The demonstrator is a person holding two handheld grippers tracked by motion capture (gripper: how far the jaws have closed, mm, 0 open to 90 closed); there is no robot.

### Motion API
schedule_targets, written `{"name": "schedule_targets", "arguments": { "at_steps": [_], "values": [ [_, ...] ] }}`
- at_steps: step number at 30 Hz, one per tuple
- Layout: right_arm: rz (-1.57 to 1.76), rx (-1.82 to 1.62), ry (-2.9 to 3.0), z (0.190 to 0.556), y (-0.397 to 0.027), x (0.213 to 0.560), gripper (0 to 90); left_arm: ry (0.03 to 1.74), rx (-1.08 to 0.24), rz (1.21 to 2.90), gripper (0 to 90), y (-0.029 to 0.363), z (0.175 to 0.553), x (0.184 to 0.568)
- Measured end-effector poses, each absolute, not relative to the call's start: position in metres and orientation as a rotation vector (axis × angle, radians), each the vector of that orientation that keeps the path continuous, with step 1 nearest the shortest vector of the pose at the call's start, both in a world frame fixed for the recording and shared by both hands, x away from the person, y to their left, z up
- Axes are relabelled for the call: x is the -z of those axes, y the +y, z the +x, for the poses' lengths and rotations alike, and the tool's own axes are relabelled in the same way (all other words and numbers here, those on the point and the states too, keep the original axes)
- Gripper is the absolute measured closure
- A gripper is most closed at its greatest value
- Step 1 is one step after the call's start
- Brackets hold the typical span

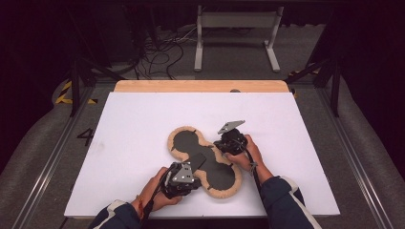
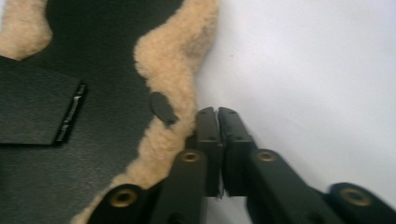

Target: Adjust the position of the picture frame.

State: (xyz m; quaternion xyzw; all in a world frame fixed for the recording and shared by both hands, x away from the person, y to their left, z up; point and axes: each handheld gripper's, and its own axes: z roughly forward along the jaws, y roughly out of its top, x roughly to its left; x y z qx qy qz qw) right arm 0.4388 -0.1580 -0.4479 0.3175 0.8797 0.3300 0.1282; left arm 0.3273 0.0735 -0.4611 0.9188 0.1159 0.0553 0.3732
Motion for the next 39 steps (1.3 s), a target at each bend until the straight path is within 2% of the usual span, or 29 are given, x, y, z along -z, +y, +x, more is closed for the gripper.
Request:
{"name": "schedule_targets", "arguments": {
  "at_steps": [1, 5, 8, 11, 15, 21, 31, 39],
  "values": [
    [0.911, -0.952, 2.551, 0.439, -0.159, 0.447, 81.6, 0.298, -0.14, 2.352, 85.3, 0.074, 0.327, 0.461],
    [0.926, -1.001, 2.486, 0.435, -0.17, 0.438, 82.8, 0.281, -0.161, 2.345, 83.2, 0.08, 0.327, 0.457],
    [0.939, -1.018, 2.432, 0.423, -0.186, 0.429, 82.7, 0.31, -0.169, 2.313, 81.9, 0.099, 0.329, 0.452],
    [0.942, -1.027, 2.415, 0.406, -0.201, 0.425, 83.4, 0.387, -0.202, 2.272, 81.1, 0.121, 0.336, 0.448],
    [0.929, -1.083, 2.421, 0.38, -0.22, 0.426, 90.0, 0.505, -0.268, 2.228, 80.6, 0.149, 0.35, 0.445],
    [0.937, -1.168, 2.453, 0.34, -0.242, 0.429, 90.0, 0.722, -0.34, 2.145, 77.1, 0.187, 0.379, 0.447],
    [0.95, -1.139, 2.529, 0.308, -0.248, 0.449, 90.0, 0.782, -0.4, 2.098, 68.0, 0.188, 0.396, 0.446],
    [0.94, -1.105, 2.557, 0.297, -0.245, 0.456, 90.0, 0.77, -0.404, 2.097, 70.8, 0.183, 0.415, 0.443]
  ]
}}
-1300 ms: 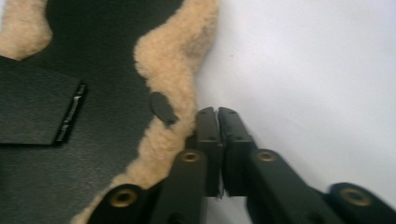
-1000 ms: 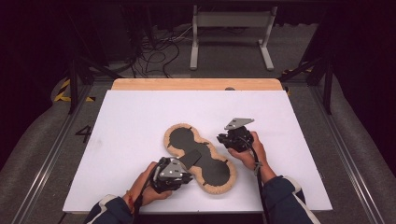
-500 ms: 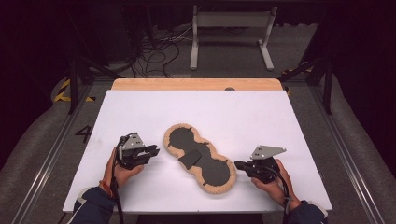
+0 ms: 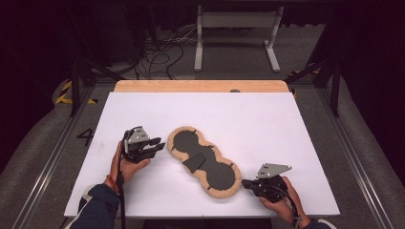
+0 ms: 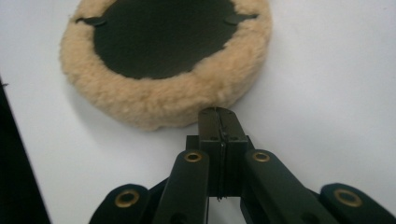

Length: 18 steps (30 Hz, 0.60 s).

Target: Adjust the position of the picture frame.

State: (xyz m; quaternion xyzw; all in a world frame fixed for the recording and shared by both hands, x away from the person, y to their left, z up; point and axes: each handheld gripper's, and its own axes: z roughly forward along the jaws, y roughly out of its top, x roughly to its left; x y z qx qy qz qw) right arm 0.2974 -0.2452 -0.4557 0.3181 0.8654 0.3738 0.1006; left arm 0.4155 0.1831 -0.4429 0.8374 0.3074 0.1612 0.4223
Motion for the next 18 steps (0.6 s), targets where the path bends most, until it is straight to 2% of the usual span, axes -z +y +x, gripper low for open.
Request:
{"name": "schedule_targets", "arguments": {
  "at_steps": [13, 18],
  "values": [
    [0.83, -1.111, 2.632, 0.277, -0.229, 0.456, 90.0, 0.886, -0.4, 2.088, 69.5, 0.174, 0.455, 0.447],
    [0.82, -1.097, 2.595, 0.272, -0.226, 0.457, 90.0, 0.868, -0.418, 2.134, 69.4, 0.168, 0.463, 0.454]
  ]
}}
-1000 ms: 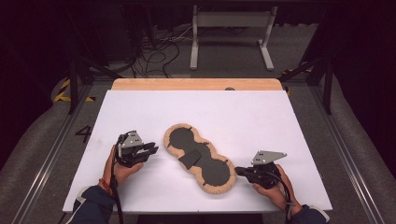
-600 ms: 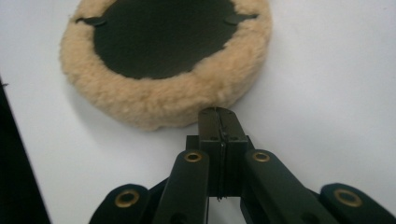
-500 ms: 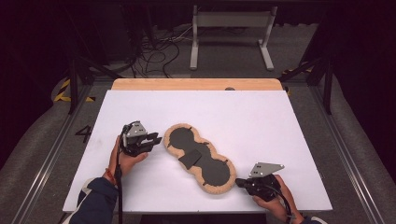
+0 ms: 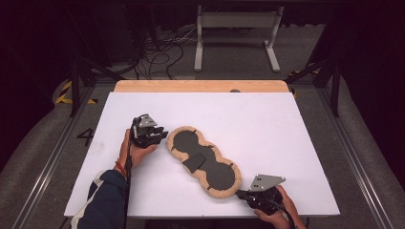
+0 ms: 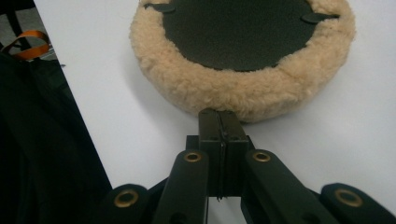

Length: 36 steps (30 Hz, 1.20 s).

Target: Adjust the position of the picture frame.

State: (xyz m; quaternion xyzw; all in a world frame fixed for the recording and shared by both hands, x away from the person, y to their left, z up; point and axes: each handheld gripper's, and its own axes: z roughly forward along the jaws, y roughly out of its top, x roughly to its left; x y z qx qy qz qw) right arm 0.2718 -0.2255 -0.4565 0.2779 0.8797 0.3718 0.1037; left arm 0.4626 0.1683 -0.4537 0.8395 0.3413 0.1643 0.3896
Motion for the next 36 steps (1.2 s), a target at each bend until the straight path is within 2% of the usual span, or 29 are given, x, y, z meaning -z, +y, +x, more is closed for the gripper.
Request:
{"name": "schedule_targets", "arguments": {
  "at_steps": [4, 8, 14, 30, 34, 36],
  "values": [
    [0.849, -1.112, 2.547, 0.268, -0.225, 0.459, 90.0, 0.839, -0.445, 2.195, 71.9, 0.157, 0.465, 0.457],
    [0.884, -1.118, 2.504, 0.264, -0.225, 0.461, 90.0, 0.859, -0.381, 2.194, 72.4, 0.159, 0.468, 0.457],
    [0.923, -1.112, 2.47, 0.261, -0.223, 0.462, 90.0, 0.82, -0.354, 2.221, 78.9, 0.16, 0.467, 0.455],
    [1.062, -1.072, 2.388, 0.272, -0.24, 0.46, 90.0, 0.757, -0.305, 2.225, 77.8, 0.164, 0.458, 0.453],
    [1.093, -1.048, 2.34, 0.276, -0.245, 0.46, 90.0, 0.752, -0.307, 2.219, 72.1, 0.167, 0.456, 0.453],
    [1.126, -1.052, 2.315, 0.28, -0.248, 0.46, 90.0, 0.79, -0.341, 2.211, 72.0, 0.167, 0.457, 0.453]
  ]
}}
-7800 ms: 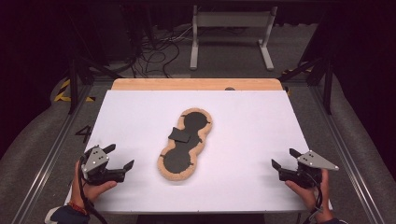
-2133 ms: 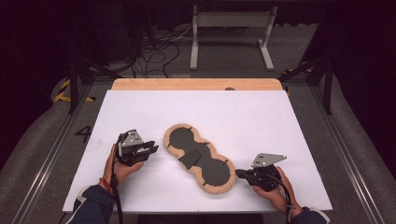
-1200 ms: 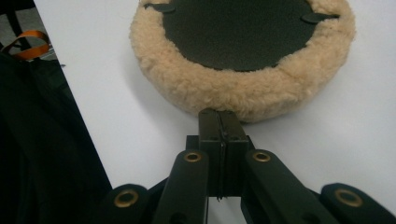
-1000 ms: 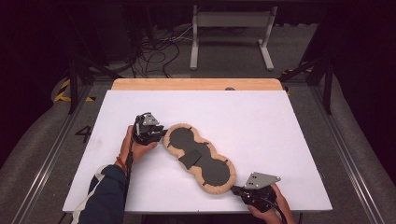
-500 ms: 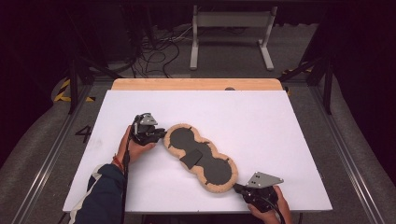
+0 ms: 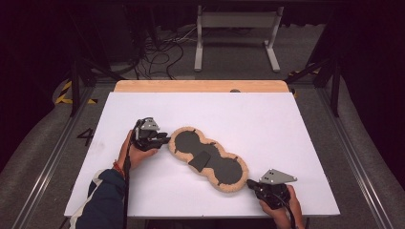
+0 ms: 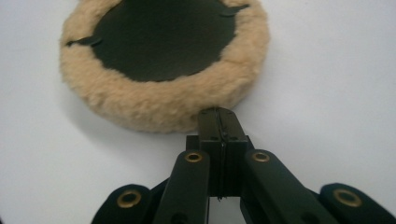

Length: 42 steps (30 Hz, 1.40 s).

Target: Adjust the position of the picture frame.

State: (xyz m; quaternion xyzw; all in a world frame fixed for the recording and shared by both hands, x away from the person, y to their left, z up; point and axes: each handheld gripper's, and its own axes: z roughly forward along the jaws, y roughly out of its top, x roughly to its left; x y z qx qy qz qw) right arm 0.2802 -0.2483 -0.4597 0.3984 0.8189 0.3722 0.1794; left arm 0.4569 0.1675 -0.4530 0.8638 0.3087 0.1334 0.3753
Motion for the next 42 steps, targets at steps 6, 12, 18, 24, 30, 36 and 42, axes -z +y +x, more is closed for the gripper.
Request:
{"name": "schedule_targets", "arguments": {
  "at_steps": [6, 12, 18, 24, 30, 36, 42],
  "values": [
    [1.176, -1.075, 2.299, 0.288, -0.255, 0.461, 90.0, 0.828, -0.404, 2.182, 80.9, 0.163, 0.46, 0.452],
    [1.188, -1.074, 2.302, 0.299, -0.254, 0.46, 90.0, 0.868, -0.432, 2.208, 76.5, 0.146, 0.469, 0.456],
    [1.225, -1.095, 2.297, 0.308, -0.256, 0.46, 90.0, 0.86, -0.373, 2.198, 72.5, 0.15, 0.473, 0.457],
    [1.244, -1.097, 2.3, 0.311, -0.255, 0.46, 90.0, 0.772, -0.323, 2.227, 88.5, 0.152, 0.471, 0.457],
    [1.25, -1.093, 2.298, 0.316, -0.253, 0.46, 90.0, 0.724, -0.229, 2.196, 89.6, 0.163, 0.466, 0.454],
    [1.253, -1.071, 2.317, 0.322, -0.249, 0.457, 90.0, 0.732, -0.266, 2.213, 84.2, 0.166, 0.453, 0.454],
    [1.231, -1.097, 2.337, 0.317, -0.255, 0.457, 90.0, 0.793, -0.346, 2.147, 75.5, 0.168, 0.45, 0.447]
  ]
}}
